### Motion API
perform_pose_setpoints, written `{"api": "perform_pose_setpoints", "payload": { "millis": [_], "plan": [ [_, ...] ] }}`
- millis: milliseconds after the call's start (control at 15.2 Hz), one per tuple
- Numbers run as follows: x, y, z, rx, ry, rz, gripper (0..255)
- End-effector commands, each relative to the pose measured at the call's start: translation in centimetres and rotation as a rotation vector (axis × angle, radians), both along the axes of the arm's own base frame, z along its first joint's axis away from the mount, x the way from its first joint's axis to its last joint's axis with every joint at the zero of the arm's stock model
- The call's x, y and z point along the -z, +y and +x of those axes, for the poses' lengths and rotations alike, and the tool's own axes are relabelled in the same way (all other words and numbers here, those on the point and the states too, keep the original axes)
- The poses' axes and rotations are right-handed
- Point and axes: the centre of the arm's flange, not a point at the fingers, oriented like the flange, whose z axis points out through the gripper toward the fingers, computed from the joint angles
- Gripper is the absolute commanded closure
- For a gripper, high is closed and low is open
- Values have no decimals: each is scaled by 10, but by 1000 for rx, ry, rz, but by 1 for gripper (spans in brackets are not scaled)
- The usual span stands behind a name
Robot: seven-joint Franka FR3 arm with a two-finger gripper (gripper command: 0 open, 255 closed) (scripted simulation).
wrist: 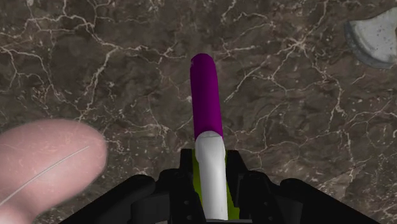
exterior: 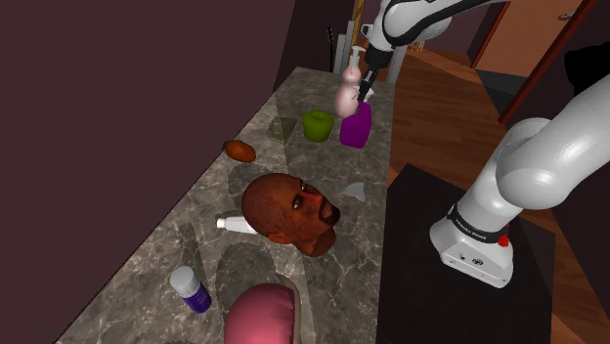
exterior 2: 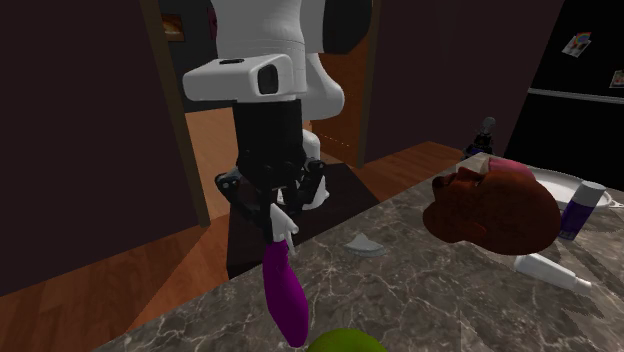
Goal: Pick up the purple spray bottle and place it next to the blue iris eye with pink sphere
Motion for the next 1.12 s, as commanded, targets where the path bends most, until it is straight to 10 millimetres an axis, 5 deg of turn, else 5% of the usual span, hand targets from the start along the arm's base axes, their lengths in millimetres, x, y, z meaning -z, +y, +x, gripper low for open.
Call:
{"api": "perform_pose_setpoints", "payload": {
  "millis": [0,1056],
  "plan": [
    [0,0,0,0,0,0,255],
    [-84,0,0,0,0,0,255]
  ]
}}
